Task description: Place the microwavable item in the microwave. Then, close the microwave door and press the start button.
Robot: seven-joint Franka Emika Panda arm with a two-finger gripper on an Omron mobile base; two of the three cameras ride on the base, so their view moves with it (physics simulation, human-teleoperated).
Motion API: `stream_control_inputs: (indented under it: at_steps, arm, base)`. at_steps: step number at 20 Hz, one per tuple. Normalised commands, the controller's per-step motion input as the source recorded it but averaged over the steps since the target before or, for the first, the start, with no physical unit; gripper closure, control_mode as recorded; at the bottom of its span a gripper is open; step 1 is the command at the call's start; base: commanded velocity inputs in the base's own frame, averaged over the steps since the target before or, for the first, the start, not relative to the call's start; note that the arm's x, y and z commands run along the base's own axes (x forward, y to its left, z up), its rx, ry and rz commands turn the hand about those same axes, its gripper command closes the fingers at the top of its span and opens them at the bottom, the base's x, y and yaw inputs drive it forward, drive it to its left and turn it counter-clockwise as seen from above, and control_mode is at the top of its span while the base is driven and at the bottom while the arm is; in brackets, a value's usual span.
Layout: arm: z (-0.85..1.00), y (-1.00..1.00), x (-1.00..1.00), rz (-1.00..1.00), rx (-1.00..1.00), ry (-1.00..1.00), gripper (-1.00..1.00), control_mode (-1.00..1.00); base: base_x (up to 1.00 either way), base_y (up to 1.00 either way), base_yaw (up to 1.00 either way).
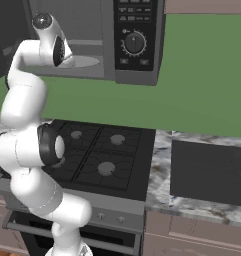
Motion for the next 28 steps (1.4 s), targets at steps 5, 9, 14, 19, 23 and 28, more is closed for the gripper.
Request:
stream_control_inputs:
  at_steps: [5, 9, 14, 19, 23, 28]
  arm:
    - [0.0, 0.0, 0.37, 0.0, 0.0, 0.14, 1.0, -1.0]
    - [0.0, 0.0, 0.02, 0.0, 0.0, 0.02, 1.0, -1.0]
    - [0.03, -0.01, -0.38, -0.02, 0.0, 0.0, 1.0, -1.0]
    - [0.0, 0.0, -0.37, -0.04, 0.0, 0.03, 1.0, -1.0]
    - [-0.06, 0.0, -0.25, -0.06, 0.0, 0.1, 1.0, -1.0]
    - [-0.18, 0.0, -0.19, -0.04, 0.0, 0.13, 1.0, -1.0]
  base:
    - [0.0, 0.0, 0.0]
    - [0.0, 0.0, 0.0]
    - [0.0, 0.0, 0.0]
    - [0.0, 0.0, 0.0]
    - [0.0, 0.0, 0.0]
    - [0.0, 0.0, 0.0]
